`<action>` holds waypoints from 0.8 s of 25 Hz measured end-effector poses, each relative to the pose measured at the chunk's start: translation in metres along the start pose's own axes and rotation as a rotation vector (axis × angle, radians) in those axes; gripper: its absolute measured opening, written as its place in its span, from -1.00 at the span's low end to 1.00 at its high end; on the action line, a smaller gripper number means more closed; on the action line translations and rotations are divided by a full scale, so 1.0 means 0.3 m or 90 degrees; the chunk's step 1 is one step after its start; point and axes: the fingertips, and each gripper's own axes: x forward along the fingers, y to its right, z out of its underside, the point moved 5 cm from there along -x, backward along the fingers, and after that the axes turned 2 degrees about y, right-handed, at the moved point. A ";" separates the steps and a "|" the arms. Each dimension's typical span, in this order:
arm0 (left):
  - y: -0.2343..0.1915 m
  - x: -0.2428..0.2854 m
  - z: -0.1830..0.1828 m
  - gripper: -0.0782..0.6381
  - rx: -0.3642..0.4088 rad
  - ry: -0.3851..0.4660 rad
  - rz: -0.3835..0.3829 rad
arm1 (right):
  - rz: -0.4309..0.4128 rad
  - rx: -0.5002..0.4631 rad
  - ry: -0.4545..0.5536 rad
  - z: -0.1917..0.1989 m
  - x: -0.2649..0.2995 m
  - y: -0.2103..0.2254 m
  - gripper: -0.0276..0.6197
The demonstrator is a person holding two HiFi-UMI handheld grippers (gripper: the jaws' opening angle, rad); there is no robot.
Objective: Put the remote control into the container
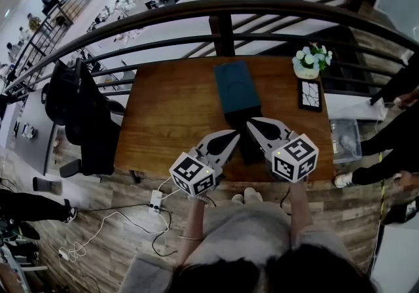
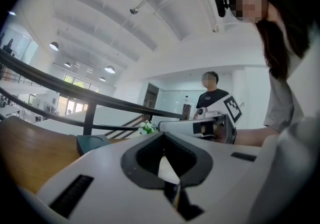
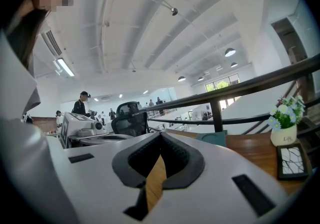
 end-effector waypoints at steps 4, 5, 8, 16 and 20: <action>0.011 0.005 -0.013 -0.77 0.010 0.004 0.013 | -0.004 -0.014 0.007 -0.016 -0.002 -0.004 -0.82; 0.011 0.007 -0.015 -0.77 0.011 0.005 0.014 | -0.005 -0.015 0.009 -0.019 -0.002 -0.004 -0.82; 0.012 0.013 -0.020 -0.77 0.014 0.005 0.015 | -0.007 -0.019 0.009 -0.023 -0.002 0.000 -0.82; 0.025 0.020 -0.026 -0.77 0.021 0.004 0.024 | -0.013 -0.026 0.009 -0.026 -0.007 -0.001 -0.82; 0.031 0.023 -0.028 -0.77 0.021 0.001 0.025 | -0.011 -0.024 0.007 -0.026 -0.013 0.001 -0.82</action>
